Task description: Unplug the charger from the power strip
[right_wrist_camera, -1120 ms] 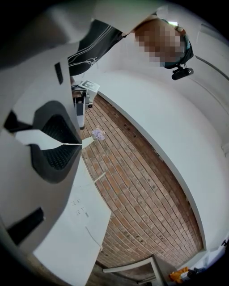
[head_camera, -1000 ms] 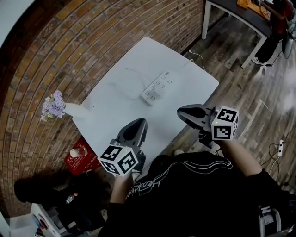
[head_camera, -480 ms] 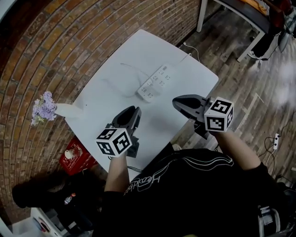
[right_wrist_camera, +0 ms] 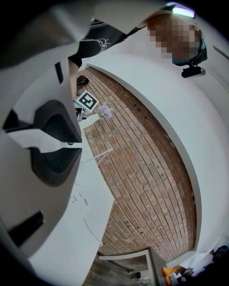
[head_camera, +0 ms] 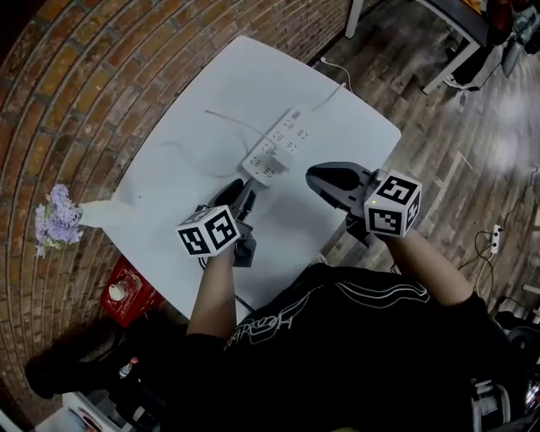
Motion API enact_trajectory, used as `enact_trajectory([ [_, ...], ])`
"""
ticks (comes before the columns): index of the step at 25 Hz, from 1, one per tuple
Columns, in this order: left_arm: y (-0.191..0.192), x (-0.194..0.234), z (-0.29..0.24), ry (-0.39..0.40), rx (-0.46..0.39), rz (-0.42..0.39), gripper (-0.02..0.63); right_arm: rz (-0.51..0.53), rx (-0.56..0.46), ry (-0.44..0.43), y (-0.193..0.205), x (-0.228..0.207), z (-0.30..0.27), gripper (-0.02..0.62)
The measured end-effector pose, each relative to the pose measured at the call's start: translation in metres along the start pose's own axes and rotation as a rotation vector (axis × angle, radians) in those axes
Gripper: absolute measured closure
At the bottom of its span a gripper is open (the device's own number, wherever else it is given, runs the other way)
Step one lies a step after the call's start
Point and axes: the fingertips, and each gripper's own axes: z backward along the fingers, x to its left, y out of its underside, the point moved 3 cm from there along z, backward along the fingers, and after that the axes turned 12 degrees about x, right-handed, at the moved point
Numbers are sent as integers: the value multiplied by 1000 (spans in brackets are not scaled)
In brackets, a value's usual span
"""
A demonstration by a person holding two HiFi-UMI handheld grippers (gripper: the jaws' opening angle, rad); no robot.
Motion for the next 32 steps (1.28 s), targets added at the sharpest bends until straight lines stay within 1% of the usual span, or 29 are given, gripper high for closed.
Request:
enact_trajectory([
  [3,-3,12,-13,8,-2,54,476,5,6,32,0,-9,-13,590],
  [4,-3,15,-17,10,-6,70,476,11,9,45,1,-12,-17,570],
  [5,-3,18,-20,11,-9,84,474,22,14,61,1,-13,-22,529],
  [7,-4,22,-27,5,-11,103,471,64,26,107,2,-17,-31,500],
  [10,-4,26,-35,-10,-13,122,471,127,53,189,7,-24,-44,469],
  [14,-8,26,-39,-2,-35,141,471,169,78,284,13,-38,-59,449],
  [17,-6,30,-40,-53,-24,128,472,189,91,339,16,-46,-68,436],
  [20,-4,29,-43,-117,-20,107,486,216,120,367,22,-49,-77,432],
  [22,-4,31,-43,-152,-20,101,497,229,119,372,20,-48,-84,431],
  [28,-6,30,-45,-153,-16,106,503,239,105,385,16,-51,-96,431],
  [32,-3,33,-45,-150,-13,136,506,244,111,404,17,-53,-102,433],
])
